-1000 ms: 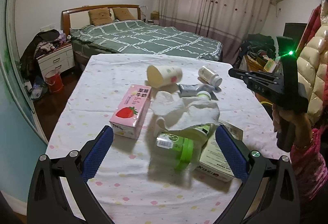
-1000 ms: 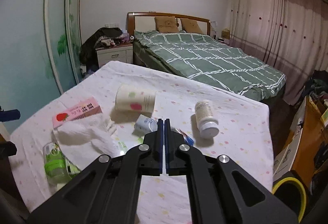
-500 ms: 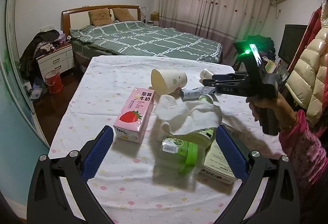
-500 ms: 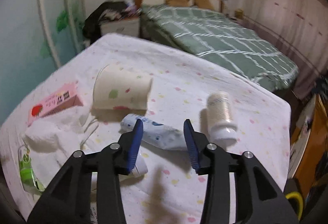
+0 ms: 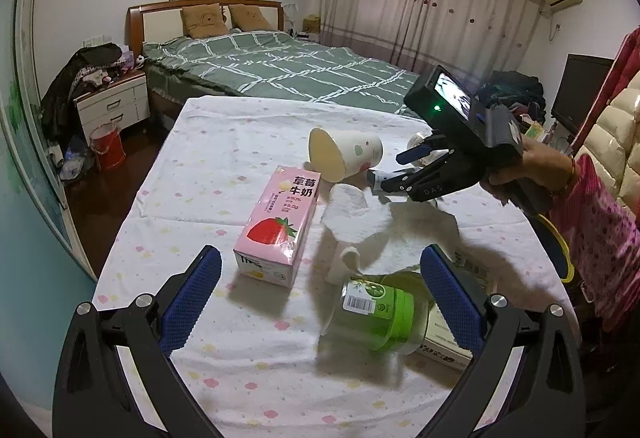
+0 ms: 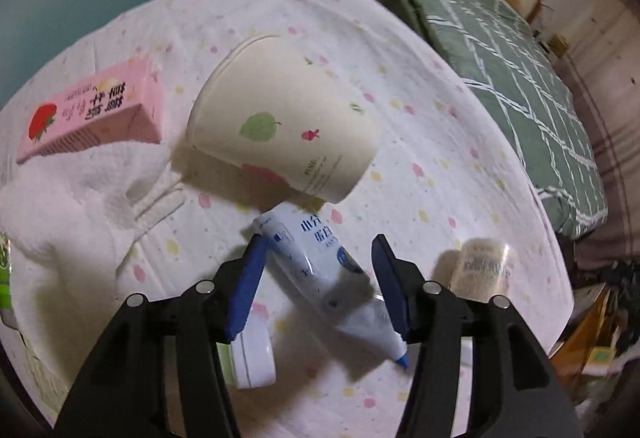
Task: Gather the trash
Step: 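Grasp the white-and-blue tube with the right tool, then carry the tube to the yellow bin and release it with the right tool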
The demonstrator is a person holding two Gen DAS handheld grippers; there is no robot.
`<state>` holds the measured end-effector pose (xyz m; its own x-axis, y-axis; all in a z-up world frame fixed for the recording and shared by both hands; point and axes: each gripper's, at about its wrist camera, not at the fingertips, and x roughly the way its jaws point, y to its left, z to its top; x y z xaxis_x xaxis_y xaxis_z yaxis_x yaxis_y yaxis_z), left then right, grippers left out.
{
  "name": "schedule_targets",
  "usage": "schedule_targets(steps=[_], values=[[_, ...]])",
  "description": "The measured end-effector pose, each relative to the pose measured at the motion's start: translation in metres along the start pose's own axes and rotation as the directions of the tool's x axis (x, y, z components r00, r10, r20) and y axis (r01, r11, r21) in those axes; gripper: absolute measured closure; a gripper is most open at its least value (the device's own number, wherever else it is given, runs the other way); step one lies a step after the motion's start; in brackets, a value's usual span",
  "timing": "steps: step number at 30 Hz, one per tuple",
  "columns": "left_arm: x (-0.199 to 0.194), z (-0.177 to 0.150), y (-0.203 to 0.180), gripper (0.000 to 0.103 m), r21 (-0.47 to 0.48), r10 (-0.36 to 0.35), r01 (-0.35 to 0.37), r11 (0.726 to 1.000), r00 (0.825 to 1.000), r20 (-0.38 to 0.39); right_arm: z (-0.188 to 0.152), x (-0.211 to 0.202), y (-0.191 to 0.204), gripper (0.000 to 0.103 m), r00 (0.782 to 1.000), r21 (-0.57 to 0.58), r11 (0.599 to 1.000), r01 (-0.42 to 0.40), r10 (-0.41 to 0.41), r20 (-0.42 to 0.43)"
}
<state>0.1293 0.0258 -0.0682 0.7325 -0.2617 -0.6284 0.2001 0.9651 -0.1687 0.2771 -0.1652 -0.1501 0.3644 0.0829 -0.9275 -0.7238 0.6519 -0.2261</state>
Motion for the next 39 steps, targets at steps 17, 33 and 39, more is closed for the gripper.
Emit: schedule_targets(steps=[17, 33, 39], values=[[0.007, 0.0, -0.013, 0.005, 0.029, -0.03, 0.03, 0.999, 1.0, -0.007, -0.036, -0.015, -0.033, 0.079, 0.986, 0.215, 0.969, -0.122, 0.093, 0.14], [-0.012, -0.012, -0.063, 0.005, 0.138, -0.118, 0.118, 0.983, 0.993, -0.007, -0.18, -0.145, -0.04, 0.079, 0.874, 0.518, 0.838, -0.171, -0.114, 0.473], [-0.004, -0.025, -0.095, 0.005, 0.215, -0.224, 0.233, 0.948, 0.973, -0.062, -0.282, -0.149, -0.075, 0.078, 0.888, 0.715, 0.695, -0.068, -0.286, 0.361]])
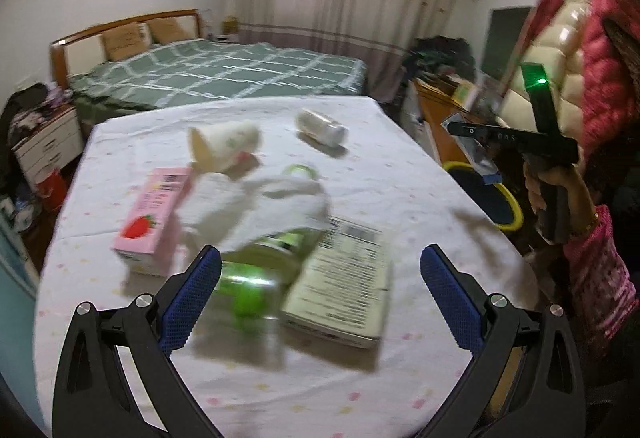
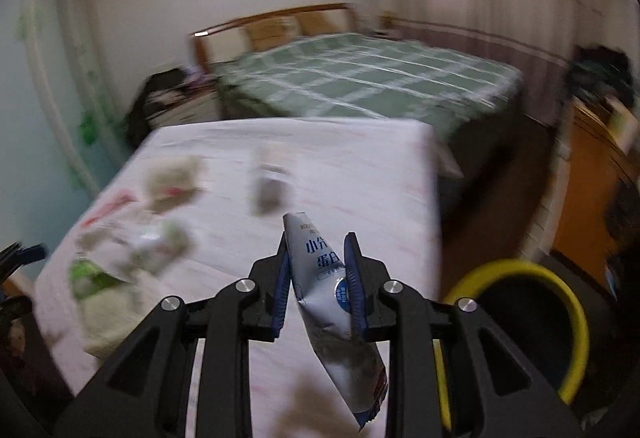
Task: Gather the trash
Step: 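Carry the tube to the yellow bin and release it with the right tool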
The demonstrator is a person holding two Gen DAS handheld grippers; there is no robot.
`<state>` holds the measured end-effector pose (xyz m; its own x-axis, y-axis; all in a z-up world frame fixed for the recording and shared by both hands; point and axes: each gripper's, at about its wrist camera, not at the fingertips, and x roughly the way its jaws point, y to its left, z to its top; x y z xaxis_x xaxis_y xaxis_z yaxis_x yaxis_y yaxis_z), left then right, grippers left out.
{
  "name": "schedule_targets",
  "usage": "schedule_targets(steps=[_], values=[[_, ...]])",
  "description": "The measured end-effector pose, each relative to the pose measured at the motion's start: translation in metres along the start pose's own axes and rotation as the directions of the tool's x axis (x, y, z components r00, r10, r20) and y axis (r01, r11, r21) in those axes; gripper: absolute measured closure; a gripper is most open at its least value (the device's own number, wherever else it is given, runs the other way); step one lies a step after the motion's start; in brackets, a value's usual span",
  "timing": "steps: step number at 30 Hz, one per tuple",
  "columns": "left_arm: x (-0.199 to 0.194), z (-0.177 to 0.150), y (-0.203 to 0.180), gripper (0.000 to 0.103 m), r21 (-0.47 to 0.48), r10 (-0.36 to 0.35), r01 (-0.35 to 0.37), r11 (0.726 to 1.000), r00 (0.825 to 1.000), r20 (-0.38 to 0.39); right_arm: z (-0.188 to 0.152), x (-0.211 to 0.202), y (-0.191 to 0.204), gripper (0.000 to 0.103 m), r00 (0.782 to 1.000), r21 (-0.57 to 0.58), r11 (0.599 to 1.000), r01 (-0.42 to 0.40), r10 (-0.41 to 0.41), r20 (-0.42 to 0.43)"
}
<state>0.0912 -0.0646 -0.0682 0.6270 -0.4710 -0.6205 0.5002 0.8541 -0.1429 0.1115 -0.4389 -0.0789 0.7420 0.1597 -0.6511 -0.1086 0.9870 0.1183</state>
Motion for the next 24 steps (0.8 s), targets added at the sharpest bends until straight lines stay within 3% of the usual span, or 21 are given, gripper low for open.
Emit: schedule_targets(steps=[6, 12, 18, 24], values=[[0.021, -0.005, -0.022, 0.005, 0.059, -0.056, 0.059, 0.996, 0.997, -0.055, -0.038, 0.003, -0.089, 0.078, 0.984, 0.143, 0.974, 0.178, -0.173, -0.046], [0.029, -0.008, -0.038, 0.005, 0.102, -0.067, 0.076, 0.992, 0.994, -0.092, -0.063, 0.017, -0.143, 0.074, 0.973, 0.25, 0.941, 0.229, -0.218, -0.074], [0.038, -0.007, -0.05, 0.005, 0.15, -0.079, 0.098, 0.984, 0.989, -0.127, -0.076, 0.025, -0.159, 0.057, 0.967, 0.278, 0.927, 0.253, -0.24, -0.082], [0.05, -0.003, -0.046, 0.005, 0.183, -0.081, 0.111, 0.977, 0.983, -0.165, -0.084, 0.016, -0.149, 0.056, 0.973, 0.278, 0.933, 0.23, -0.223, -0.057]])
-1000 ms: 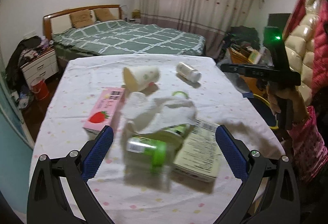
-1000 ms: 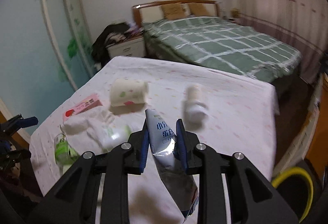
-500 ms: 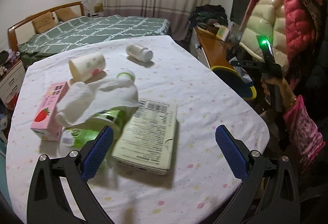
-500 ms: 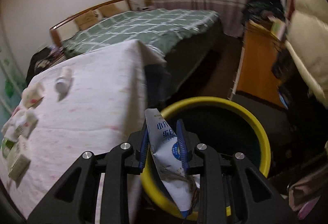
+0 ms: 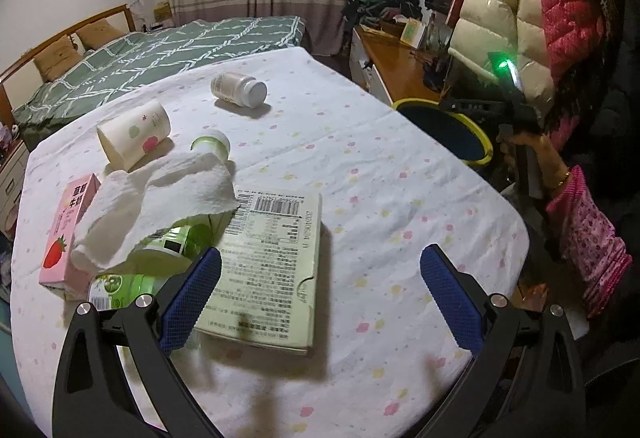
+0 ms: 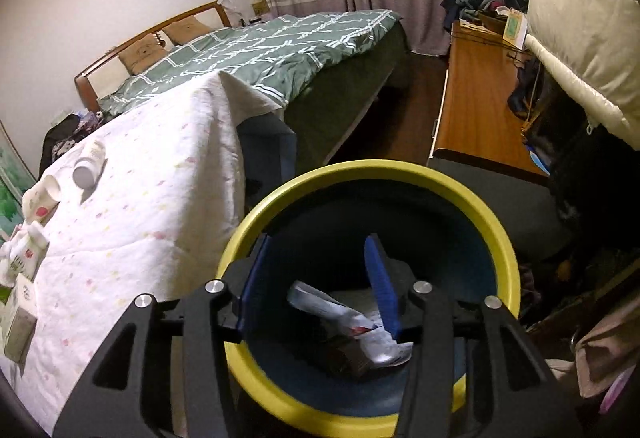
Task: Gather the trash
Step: 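Carry the tube to the yellow bin and release it with the right tool, then grasp the cream barcoded cardboard box with the left tool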
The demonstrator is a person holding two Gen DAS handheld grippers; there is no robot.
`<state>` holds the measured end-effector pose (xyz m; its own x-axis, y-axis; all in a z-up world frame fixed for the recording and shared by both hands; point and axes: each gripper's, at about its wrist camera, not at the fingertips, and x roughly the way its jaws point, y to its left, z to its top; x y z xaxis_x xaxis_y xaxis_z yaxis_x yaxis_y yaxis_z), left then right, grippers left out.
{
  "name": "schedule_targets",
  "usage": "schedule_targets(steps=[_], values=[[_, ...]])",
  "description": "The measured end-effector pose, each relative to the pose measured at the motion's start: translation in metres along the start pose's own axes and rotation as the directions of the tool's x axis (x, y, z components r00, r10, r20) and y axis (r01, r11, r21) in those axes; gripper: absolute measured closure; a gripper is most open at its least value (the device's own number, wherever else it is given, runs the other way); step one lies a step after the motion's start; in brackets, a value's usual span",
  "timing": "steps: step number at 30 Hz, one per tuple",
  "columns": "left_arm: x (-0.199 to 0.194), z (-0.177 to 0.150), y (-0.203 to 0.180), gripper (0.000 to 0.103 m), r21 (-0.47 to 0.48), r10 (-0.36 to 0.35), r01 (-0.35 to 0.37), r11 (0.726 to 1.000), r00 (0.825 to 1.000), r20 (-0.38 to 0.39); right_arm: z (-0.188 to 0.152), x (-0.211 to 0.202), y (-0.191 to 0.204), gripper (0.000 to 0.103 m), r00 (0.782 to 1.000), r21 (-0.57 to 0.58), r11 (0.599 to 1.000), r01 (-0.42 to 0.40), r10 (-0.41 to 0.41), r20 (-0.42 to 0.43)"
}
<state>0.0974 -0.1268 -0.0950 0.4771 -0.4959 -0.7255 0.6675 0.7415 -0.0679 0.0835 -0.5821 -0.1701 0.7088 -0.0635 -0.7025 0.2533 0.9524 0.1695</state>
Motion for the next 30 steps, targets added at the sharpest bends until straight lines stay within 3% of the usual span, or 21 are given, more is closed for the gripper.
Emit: schedule_targets(steps=[11, 20, 27, 30], values=[[0.021, -0.007, 0.015, 0.005, -0.014, 0.036, -0.037, 0.999, 0.994, -0.1, -0.011, -0.012, 0.017, 0.055, 0.999, 0.003, 0.999, -0.046, 0.046, 0.009], [0.032, -0.001, 0.012, 0.005, 0.02, 0.06, -0.058, 0.998, 0.991, -0.118, -0.015, -0.013, 0.024, 0.054, 0.998, 0.002, 0.998, -0.067, 0.067, 0.008], [0.043, 0.007, 0.003, 0.005, 0.049, 0.036, -0.03, 0.998, 0.99, -0.137, -0.016, -0.015, 0.019, 0.054, 0.998, 0.014, 0.998, -0.068, 0.068, 0.009], [0.052, 0.013, 0.008, 0.005, 0.049, 0.072, -0.065, 0.997, 0.987, -0.146, -0.017, -0.015, 0.018, 0.054, 0.998, 0.015, 0.998, -0.067, 0.067, 0.01]])
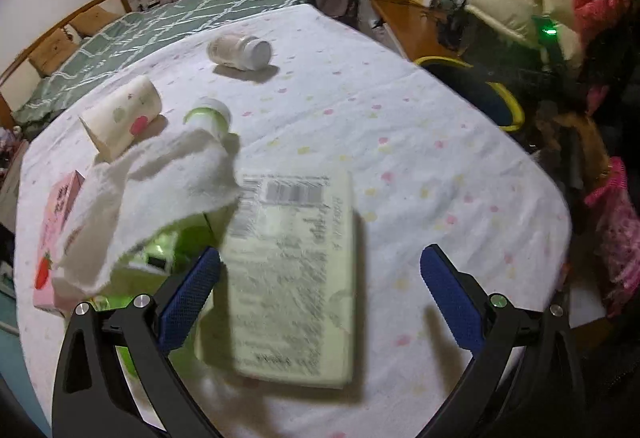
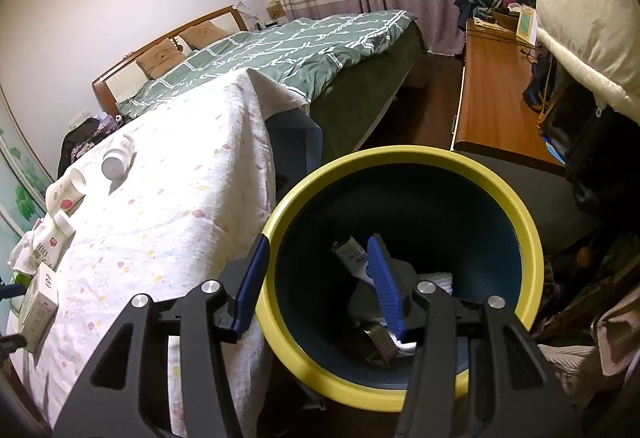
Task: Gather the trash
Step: 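Grasp the cream barcoded cardboard box with the left tool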
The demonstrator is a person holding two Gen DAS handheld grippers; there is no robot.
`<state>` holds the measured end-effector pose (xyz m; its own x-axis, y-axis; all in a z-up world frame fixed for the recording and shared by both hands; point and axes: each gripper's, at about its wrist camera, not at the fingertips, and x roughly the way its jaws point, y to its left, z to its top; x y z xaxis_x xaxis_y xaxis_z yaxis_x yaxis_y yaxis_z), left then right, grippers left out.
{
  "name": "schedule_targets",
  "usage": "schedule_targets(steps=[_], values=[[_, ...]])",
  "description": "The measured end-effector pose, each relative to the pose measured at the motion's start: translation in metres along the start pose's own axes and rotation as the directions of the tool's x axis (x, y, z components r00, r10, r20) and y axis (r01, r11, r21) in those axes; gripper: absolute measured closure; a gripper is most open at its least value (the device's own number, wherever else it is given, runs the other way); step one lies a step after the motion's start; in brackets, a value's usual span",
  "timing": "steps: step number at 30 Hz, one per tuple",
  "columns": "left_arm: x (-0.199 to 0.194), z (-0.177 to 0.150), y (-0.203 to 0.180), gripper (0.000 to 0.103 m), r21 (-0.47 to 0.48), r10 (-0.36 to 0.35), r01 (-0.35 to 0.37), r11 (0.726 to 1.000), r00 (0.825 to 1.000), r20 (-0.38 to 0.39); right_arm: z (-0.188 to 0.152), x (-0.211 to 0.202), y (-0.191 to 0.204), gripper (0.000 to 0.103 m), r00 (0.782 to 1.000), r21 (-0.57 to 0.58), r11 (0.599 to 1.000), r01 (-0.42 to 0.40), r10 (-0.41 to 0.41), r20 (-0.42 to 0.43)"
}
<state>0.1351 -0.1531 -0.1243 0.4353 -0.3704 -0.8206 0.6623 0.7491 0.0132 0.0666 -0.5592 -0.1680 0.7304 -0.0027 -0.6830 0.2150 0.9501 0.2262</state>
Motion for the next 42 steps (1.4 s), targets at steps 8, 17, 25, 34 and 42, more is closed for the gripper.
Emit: schedule_targets(steps=[8, 17, 25, 34, 42], values=[[0.016, 0.005, 0.002, 0.005, 0.04, 0.052, -0.05, 0.998, 0.998, -0.043, -0.001, 0.0, -0.003, 0.054, 1.0, 0.0, 1.0, -0.007, 0.007, -0.009], [0.015, 0.011, 0.001, 0.005, 0.029, 0.026, -0.025, 0.999, 0.999, -0.043, -0.002, 0.005, -0.004, 0.054, 0.999, 0.01, 0.999, -0.032, 0.032, -0.018], [0.011, 0.013, -0.005, 0.005, 0.041, 0.026, -0.024, 0.999, 0.999, -0.033, -0.006, 0.007, -0.003, 0.054, 0.999, 0.007, 0.999, -0.043, 0.044, -0.025], [0.013, 0.017, -0.005, 0.005, 0.059, 0.051, -0.049, 0.997, 0.998, -0.038, -0.01, 0.012, -0.004, 0.054, 0.998, 0.013, 0.998, -0.054, 0.055, -0.034], [0.038, 0.016, -0.007, 0.005, 0.087, 0.055, -0.045, 0.995, 0.992, -0.117, -0.013, 0.01, -0.006, 0.054, 0.998, 0.018, 0.998, -0.057, 0.058, -0.035]])
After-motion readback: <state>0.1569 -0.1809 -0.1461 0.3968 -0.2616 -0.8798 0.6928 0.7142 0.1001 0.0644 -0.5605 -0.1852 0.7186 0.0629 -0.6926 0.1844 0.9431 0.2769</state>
